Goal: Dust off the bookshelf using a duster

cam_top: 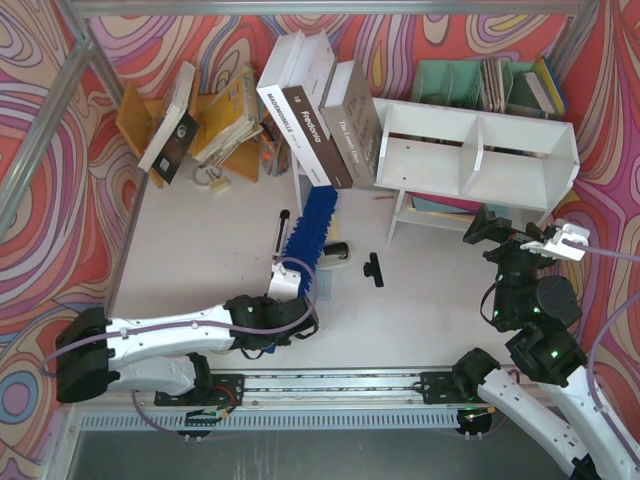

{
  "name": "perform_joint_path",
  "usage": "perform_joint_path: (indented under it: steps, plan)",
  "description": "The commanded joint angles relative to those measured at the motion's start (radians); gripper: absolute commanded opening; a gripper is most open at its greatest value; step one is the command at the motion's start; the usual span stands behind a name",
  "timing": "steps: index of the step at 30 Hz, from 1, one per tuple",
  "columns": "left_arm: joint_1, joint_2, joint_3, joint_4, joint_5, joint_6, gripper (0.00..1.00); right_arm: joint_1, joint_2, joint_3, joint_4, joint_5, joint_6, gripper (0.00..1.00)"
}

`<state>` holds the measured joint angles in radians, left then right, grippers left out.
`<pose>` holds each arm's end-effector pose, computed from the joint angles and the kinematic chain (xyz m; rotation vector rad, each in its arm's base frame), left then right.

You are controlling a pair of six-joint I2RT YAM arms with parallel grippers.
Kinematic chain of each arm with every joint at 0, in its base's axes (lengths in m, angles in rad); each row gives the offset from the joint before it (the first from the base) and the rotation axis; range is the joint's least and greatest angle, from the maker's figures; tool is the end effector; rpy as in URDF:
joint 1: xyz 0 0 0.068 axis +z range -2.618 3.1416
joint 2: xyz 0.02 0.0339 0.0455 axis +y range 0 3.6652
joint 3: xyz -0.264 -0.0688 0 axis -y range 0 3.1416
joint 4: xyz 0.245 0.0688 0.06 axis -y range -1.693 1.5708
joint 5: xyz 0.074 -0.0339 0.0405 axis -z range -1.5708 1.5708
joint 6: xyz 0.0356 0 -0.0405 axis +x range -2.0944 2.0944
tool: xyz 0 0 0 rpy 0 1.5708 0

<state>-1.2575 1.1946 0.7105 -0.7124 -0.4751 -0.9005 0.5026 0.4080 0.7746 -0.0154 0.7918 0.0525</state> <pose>0.0791 -0.1913 0.1998 0.3375 2.5289 -0.1340 0.0804 0.0153 0.3961 0.4099 1.2618 -0.0111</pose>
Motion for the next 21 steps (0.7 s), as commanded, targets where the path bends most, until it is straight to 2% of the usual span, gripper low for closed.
perform_joint_path:
  steps: [1, 7, 13, 17, 21]
  plan:
    - [0.015, -0.072, 0.100, -0.076, -0.142, 0.003, 0.00, -0.004, -0.005, 0.006, 0.009, 0.006, 0.003, 0.99]
    - [0.016, -0.193, 0.181, -0.142, -0.228, 0.049, 0.00, -0.004, -0.011, 0.003, 0.009, 0.007, 0.004, 0.99]
    - [0.016, -0.247, 0.226, -0.155, -0.255, 0.086, 0.00, -0.004, -0.009, 0.003, 0.009, 0.005, 0.003, 0.99]
    - [0.016, -0.228, 0.229, -0.096, -0.208, 0.117, 0.00, -0.004, -0.010, 0.005, 0.008, 0.004, 0.004, 0.99]
    - [0.016, -0.146, 0.256, -0.028, -0.148, 0.152, 0.00, -0.004, -0.013, 0.003, 0.006, 0.006, 0.003, 0.99]
